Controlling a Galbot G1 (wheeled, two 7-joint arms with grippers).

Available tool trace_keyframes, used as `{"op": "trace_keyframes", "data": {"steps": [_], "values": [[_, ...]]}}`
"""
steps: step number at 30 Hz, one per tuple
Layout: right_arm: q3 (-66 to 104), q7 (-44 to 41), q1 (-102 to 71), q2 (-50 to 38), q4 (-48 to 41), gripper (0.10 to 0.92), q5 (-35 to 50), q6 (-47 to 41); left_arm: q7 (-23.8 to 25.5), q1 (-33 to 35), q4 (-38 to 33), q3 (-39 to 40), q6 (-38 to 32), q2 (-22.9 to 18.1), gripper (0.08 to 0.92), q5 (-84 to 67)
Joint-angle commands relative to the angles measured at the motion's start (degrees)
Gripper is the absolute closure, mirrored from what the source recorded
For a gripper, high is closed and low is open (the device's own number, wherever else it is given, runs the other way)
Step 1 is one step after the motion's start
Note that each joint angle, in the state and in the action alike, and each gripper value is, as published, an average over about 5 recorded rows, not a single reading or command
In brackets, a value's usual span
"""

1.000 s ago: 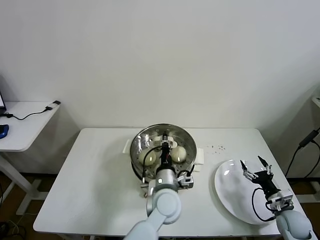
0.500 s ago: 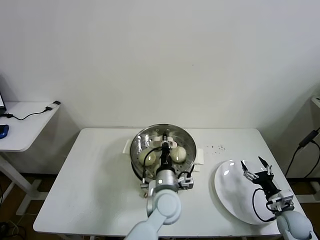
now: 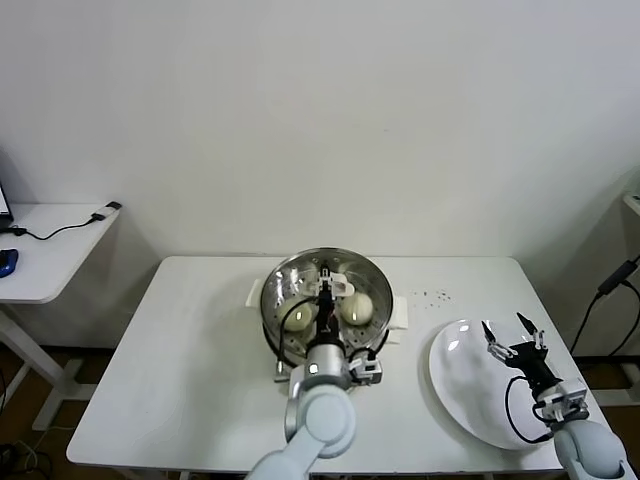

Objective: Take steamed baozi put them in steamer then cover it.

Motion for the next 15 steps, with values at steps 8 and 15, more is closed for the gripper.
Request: {"op": "trace_keyframes", "data": {"steps": [8,15], "values": [[-0.14,0.43,0.25,-0.01,0.23,0.203,-0.61,-1.14,-1.91,6.62,-15.44,-0.15,-0.58,7.08,0.268,-6.95],[-0.06,0.9,-0.22,-0.1,2.28,0.203,-1.05,-3.92,-12.13,13.99,-22.6,-7.02,-6.11,12.43,0.179,-20.94]]}}
